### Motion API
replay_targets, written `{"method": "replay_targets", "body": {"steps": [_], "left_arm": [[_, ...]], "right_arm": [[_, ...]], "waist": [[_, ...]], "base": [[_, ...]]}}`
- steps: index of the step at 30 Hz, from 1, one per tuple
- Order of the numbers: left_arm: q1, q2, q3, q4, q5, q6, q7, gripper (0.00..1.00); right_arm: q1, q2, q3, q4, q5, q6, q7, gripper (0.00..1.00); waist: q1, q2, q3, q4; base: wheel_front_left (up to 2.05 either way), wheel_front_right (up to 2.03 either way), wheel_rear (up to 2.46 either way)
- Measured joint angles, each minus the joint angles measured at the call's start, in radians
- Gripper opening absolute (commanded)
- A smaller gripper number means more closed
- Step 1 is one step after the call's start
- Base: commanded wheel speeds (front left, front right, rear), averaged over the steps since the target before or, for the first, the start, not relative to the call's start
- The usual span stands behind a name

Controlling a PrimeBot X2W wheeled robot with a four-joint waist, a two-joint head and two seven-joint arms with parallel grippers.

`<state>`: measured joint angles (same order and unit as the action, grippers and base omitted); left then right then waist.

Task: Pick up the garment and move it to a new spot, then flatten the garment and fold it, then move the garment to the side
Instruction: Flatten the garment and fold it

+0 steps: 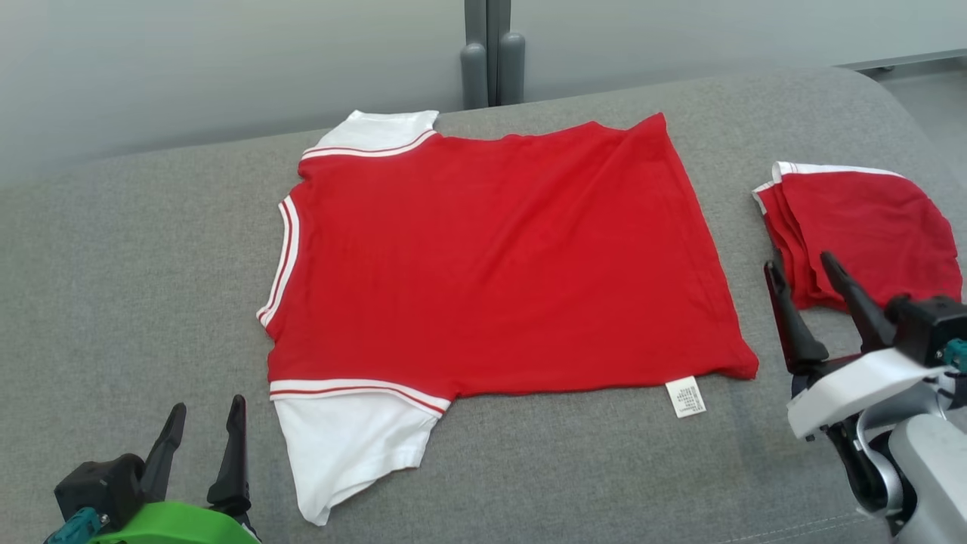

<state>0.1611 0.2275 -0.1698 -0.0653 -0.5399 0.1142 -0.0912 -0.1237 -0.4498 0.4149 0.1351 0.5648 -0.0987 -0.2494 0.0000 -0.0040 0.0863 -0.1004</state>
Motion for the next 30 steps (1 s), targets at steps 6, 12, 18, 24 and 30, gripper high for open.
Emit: {"method": "replay_targets", "body": {"steps": [6, 12, 18, 24, 30], "left_arm": [[0.000, -0.008, -0.033, 0.026, 0.040, -0.010, -0.037, 1.00], [0.000, -0.028, -0.053, 0.080, 0.057, -0.011, -0.086, 1.00], [0.003, -0.053, -0.068, 0.125, 0.061, -0.018, -0.113, 1.00], [0.003, -0.057, -0.091, 0.157, 0.071, -0.031, -0.123, 1.00], [0.002, -0.067, -0.092, 0.186, 0.071, -0.035, -0.131, 1.00]], "right_arm": [[0.057, 0.015, -0.003, -0.004, -0.033, 0.000, -0.001, 1.00], [0.076, 0.061, -0.015, -0.011, -0.076, -0.001, -0.002, 1.00], [0.109, 0.117, -0.044, -0.013, -0.096, -0.009, -0.002, 1.00], [0.136, 0.156, -0.062, -0.008, -0.124, -0.009, -0.002, 1.00], [0.149, 0.170, -0.086, -0.007, -0.145, -0.009, -0.002, 1.00]], "waist": [[0.0000, 0.0000, -0.036, -0.002], [0.0000, 0.0000, -0.059, -0.005], [0.0000, 0.0000, -0.072, -0.017], [0.0000, 0.0000, -0.071, -0.019], [0.0000, 0.0000, -0.067, -0.018]], "base": [[0.00, 0.00, 0.00], [0.00, 0.00, 0.00], [0.00, 0.00, 0.00], [0.00, 0.00, 0.00], [0.00, 0.00, 0.00]]}}
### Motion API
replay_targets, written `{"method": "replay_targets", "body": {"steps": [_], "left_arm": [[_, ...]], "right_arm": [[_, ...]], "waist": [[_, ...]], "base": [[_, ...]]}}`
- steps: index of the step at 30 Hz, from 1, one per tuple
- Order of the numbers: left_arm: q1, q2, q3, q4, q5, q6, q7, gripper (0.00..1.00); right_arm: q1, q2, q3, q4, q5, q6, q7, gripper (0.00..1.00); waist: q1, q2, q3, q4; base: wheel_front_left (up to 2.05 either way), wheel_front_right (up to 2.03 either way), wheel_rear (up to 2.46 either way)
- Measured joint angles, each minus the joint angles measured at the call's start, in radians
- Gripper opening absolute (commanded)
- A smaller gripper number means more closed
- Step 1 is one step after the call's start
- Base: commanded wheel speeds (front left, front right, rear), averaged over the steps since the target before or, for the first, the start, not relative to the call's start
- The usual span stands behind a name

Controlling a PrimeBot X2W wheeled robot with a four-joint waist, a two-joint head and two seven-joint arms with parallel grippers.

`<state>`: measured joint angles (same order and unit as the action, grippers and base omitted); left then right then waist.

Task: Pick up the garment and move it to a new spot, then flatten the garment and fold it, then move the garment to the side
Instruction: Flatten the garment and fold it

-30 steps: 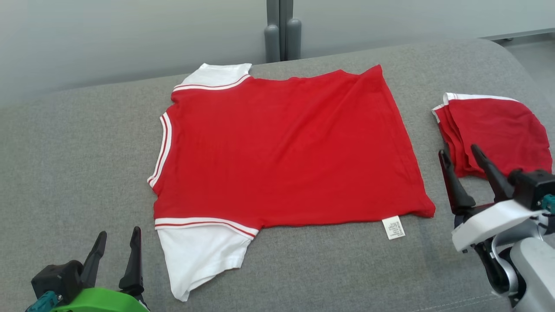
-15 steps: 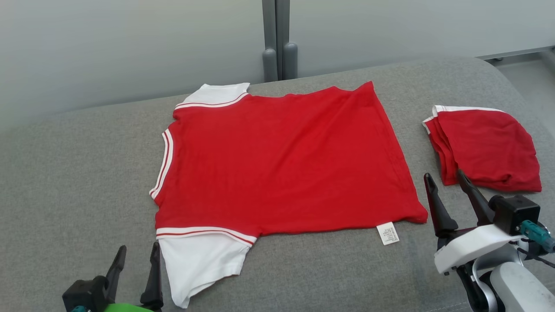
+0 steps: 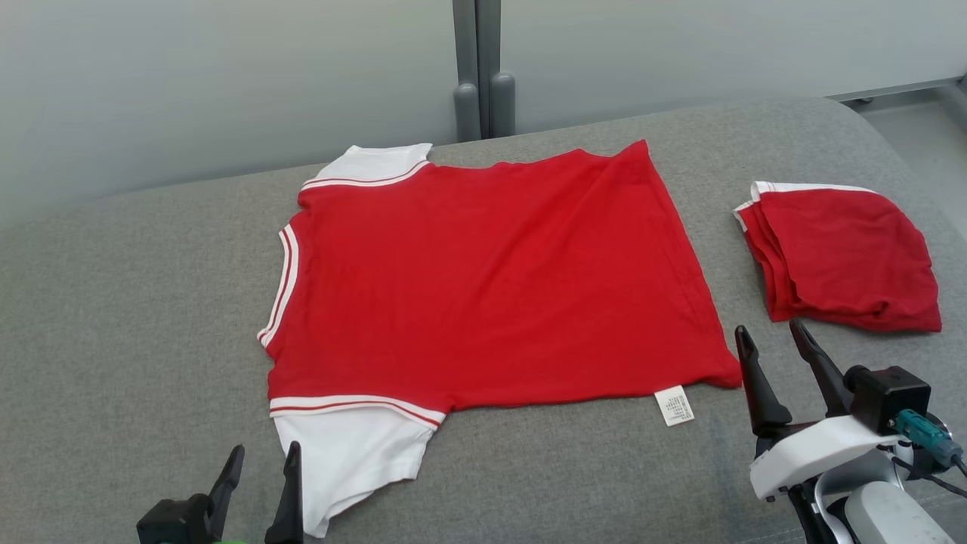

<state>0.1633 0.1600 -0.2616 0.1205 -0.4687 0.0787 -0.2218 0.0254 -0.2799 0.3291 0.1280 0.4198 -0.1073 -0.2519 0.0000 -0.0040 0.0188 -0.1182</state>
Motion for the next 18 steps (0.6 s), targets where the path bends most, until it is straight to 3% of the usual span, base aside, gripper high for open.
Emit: {"method": "replay_targets", "body": {"steps": [13, 18], "left_arm": [[-0.001, -0.019, -0.008, 0.064, -0.003, -0.018, -0.008, 1.00], [0.000, -0.053, -0.018, 0.104, -0.060, -0.027, 0.047, 1.00]], "right_arm": [[0.006, 0.031, -0.032, 0.002, -0.045, 0.031, 0.000, 1.00], [0.007, 0.040, -0.045, 0.002, -0.055, 0.046, 0.000, 1.00]], "waist": [[0.0000, 0.0000, 0.016, -0.007], [0.0001, 0.0000, 0.032, -0.015]], "base": [[0.00, 0.00, 0.00], [0.00, 0.00, 0.00]]}}
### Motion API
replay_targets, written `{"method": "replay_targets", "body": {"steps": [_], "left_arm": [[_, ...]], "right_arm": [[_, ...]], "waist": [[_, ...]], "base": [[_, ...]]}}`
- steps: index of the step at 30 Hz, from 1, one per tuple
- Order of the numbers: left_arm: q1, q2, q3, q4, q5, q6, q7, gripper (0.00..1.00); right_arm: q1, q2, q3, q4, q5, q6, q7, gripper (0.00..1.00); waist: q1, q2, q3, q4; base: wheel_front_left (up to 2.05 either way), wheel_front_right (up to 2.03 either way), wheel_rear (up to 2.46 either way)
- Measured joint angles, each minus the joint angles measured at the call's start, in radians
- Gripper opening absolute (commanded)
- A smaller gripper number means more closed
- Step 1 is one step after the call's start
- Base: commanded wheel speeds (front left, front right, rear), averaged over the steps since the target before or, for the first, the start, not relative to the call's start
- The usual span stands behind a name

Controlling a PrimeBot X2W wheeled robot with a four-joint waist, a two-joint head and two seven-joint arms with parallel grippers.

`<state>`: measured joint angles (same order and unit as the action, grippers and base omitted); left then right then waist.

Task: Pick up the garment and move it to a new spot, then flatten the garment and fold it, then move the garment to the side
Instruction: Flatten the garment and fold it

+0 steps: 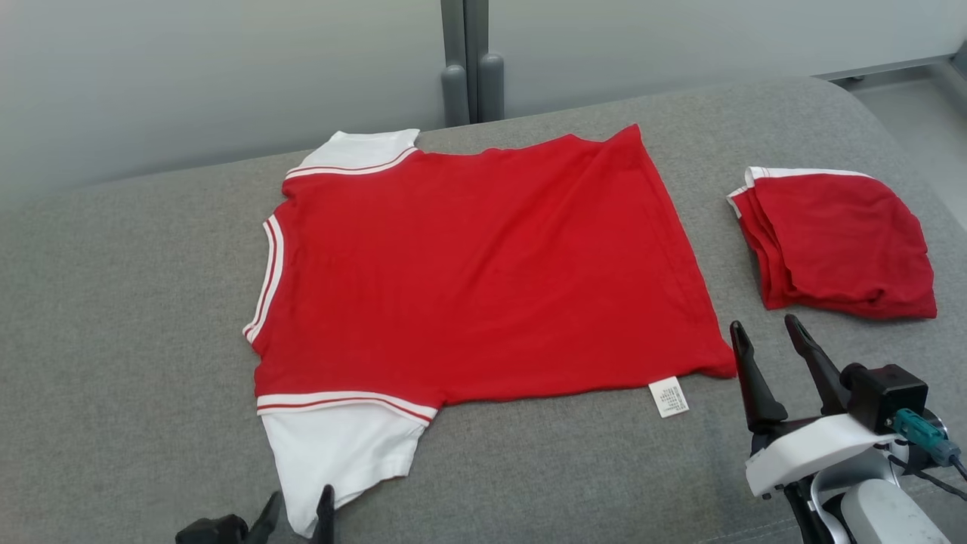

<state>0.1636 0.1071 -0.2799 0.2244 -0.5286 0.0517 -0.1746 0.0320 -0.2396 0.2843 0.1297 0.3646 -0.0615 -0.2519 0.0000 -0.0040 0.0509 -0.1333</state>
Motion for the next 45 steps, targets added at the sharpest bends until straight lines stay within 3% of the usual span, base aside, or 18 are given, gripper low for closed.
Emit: {"method": "replay_targets", "body": {"steps": [13, 14, 15, 17, 21, 24, 33, 45], "left_arm": [[-0.003, 0.002, -0.001, 0.083, -0.019, 0.010, 0.096, 1.00], [-0.004, 0.002, -0.003, 0.083, -0.027, 0.009, 0.101, 0.88], [-0.005, 0.001, -0.005, 0.083, -0.033, 0.009, 0.103, 0.85], [-0.005, 0.001, -0.005, 0.084, -0.035, 0.009, 0.105, 0.55], [-0.021, -0.001, -0.012, 0.090, -0.040, 0.000, 0.122, 0.27], [-0.027, -0.003, -0.014, 0.092, -0.041, -0.008, 0.130, 0.00], [-0.040, -0.022, -0.009, 0.077, -0.126, -0.044, 0.162, 0.00], [-0.085, -0.025, 0.013, -0.092, -0.164, -0.069, 0.204, 0.00]], "right_arm": [[0.003, 0.028, -0.051, 0.007, -0.024, 0.030, 0.000, 1.00], [0.004, 0.030, -0.053, 0.008, -0.025, 0.035, 0.000, 1.00], [0.005, 0.032, -0.055, 0.008, -0.028, 0.035, 0.000, 1.00], [0.009, 0.038, -0.061, 0.010, -0.032, 0.042, 0.000, 1.00], [0.013, 0.048, -0.072, 0.014, -0.042, 0.053, 0.000, 1.00], [0.013, 0.051, -0.080, 0.015, -0.052, 0.058, 0.000, 1.00], [0.018, 0.067, -0.105, 0.024, -0.067, 0.079, 0.000, 1.00], [0.019, 0.090, -0.111, 0.075, -0.076, 0.105, 0.000, 1.00]], "waist": [[0.0000, 0.0000, 0.022, -0.010], [0.0000, 0.0000, 0.022, -0.010], [0.0000, 0.0000, 0.023, -0.010], [0.0000, 0.0000, 0.023, -0.009], [0.0000, 0.0000, 0.025, -0.007], [0.0000, 0.0000, 0.025, -0.006], [0.0000, 0.0000, 0.024, -0.005], [0.0000, 0.0000, 0.051, -0.009]], "base": [[0.00, 0.00, 0.00], [0.00, 0.00, 0.00], [0.00, 0.00, 0.00], [0.00, 0.00, 0.00], [0.00, 0.00, 0.00], [0.00, 0.00, 0.00], [0.00, 0.00, 0.00], [0.00, 0.00, 0.00]]}}
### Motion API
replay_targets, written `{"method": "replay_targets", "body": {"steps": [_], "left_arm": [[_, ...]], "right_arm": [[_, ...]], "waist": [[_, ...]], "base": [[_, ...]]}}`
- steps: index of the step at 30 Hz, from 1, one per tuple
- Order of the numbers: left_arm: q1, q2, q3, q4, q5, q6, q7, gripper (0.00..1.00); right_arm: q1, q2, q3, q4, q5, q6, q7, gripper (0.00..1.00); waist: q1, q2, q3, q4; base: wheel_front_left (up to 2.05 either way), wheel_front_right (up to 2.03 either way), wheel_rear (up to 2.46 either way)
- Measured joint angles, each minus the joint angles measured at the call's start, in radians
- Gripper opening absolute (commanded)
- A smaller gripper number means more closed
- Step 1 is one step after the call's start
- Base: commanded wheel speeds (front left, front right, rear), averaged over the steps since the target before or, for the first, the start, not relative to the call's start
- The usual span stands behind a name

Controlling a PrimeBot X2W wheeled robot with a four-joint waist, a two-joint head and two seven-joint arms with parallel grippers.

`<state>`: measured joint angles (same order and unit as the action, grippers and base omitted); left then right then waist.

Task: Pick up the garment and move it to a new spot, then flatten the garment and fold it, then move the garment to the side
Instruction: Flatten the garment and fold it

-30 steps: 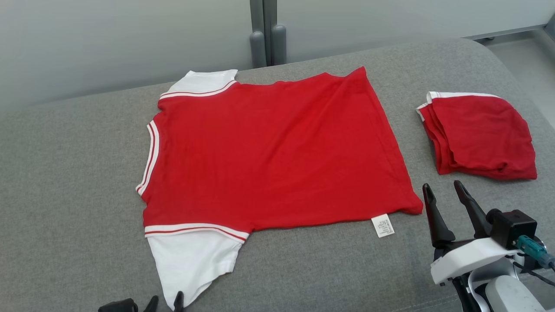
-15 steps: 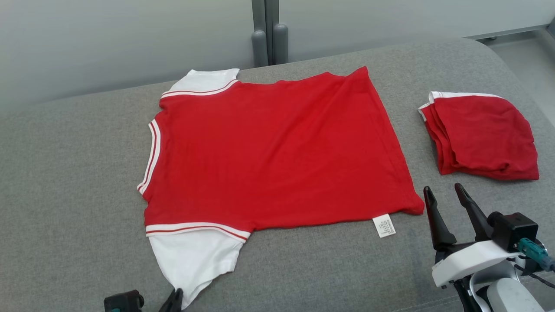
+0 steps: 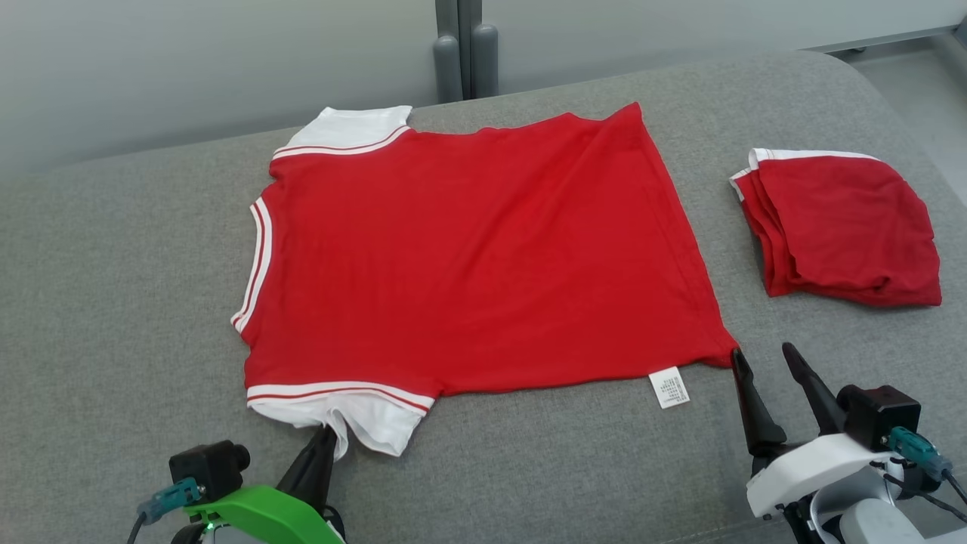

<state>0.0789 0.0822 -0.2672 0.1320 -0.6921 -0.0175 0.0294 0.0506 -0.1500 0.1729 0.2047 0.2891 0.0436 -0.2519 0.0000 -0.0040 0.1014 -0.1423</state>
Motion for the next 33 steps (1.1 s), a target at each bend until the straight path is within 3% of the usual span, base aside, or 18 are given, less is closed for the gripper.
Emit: {"method": "replay_targets", "body": {"steps": [12, 23, 33], "left_arm": [[-0.003, 0.039, 0.003, -0.117, 0.002, 0.020, 0.066, 0.00], [-0.028, 0.066, 0.012, -0.177, 0.018, 0.049, 0.103, 0.00], [-0.028, 0.072, 0.035, -0.206, 0.017, 0.063, 0.119, 0.00]], "right_arm": [[-0.065, -0.001, -0.012, 0.173, 0.001, 0.000, 0.000, 1.00], [-0.187, 0.024, -0.024, 0.255, 0.002, 0.011, 0.000, 1.00], [-0.206, 0.030, -0.033, 0.299, 0.001, 0.026, 0.000, 1.00]], "waist": [[0.0000, 0.0000, 0.076, 0.011], [0.0000, 0.0000, 0.152, 0.049], [0.0000, 0.0000, 0.160, 0.053]], "base": [[0.00, 0.00, 0.00], [0.00, 0.00, 0.00], [0.00, 0.00, 0.00]]}}
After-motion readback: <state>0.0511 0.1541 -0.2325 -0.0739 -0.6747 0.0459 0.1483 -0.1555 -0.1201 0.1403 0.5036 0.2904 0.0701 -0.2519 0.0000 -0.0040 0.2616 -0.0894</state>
